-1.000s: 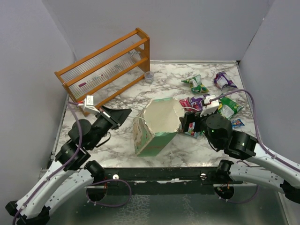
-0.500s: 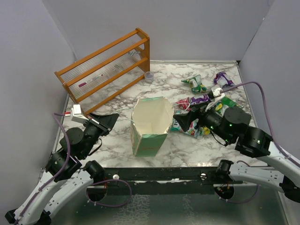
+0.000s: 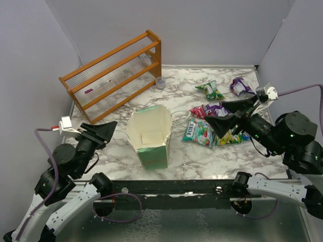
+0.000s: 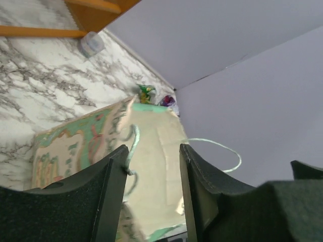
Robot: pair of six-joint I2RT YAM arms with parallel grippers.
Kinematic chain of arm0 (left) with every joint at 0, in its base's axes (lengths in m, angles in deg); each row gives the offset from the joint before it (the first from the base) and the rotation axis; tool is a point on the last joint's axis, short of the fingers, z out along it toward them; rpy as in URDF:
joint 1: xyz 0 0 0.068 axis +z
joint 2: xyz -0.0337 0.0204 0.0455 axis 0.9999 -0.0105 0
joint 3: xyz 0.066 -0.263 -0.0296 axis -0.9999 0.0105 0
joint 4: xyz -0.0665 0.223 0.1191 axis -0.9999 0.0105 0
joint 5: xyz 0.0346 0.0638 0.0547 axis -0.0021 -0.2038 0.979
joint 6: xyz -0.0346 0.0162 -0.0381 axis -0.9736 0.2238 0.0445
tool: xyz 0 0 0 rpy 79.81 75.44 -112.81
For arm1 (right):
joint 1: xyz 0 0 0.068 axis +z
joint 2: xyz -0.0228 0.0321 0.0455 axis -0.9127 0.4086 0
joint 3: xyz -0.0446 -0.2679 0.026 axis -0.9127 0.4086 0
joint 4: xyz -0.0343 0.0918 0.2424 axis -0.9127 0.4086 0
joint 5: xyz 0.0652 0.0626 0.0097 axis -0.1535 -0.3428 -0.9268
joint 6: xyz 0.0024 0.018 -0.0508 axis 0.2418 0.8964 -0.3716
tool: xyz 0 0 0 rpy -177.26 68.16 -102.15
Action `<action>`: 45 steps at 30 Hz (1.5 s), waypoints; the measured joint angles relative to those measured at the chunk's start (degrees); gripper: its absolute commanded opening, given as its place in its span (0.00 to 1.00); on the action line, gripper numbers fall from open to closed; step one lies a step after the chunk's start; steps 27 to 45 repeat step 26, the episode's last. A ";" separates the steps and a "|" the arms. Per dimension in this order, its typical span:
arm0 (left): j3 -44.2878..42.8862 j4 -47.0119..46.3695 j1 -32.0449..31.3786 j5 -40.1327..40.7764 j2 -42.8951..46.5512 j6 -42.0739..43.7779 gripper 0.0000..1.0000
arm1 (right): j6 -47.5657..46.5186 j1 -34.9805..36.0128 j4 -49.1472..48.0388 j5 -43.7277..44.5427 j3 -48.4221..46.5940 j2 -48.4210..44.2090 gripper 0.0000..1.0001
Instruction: Take the snacks out of the paper bag
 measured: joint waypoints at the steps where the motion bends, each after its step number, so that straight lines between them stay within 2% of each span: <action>1: -1.27 0.35 0.00 0.66 0.26 0.68 0.61 | -0.57 0.00 1.07 0.92 -0.87 -0.26 0.99; 2: -2.32 0.55 0.00 0.96 0.31 0.94 0.70 | -1.29 0.00 2.21 1.73 -1.88 -0.66 0.99; 5: -5.86 1.55 0.00 2.01 0.24 2.16 0.86 | -2.64 0.00 4.50 3.23 -4.48 -1.90 0.99; 7: -8.35 2.43 0.00 2.19 -0.13 3.50 0.94 | -3.26 0.00 5.51 3.96 -6.25 -2.64 0.99; 9: -11.17 2.78 0.00 2.16 -1.14 5.11 0.97 | -3.89 0.00 6.29 4.50 -8.20 -2.95 0.99; 18: -34.86 1.70 0.00 1.64 -16.46 19.17 0.97 | -6.86 0.00 8.55 4.96 -14.78 -1.70 0.99; 22: -40.72 -0.15 0.00 1.31 -20.85 23.87 0.97 | -8.02 0.00 8.74 5.07 -17.62 -0.72 0.99; 26: -42.60 -2.45 0.00 1.07 -22.12 26.99 0.97 | -8.85 0.00 8.59 5.95 -20.28 0.28 0.99; 45: -42.60 -2.45 0.00 1.07 -22.12 26.99 0.97 | -8.85 0.00 8.59 5.95 -20.28 0.28 0.99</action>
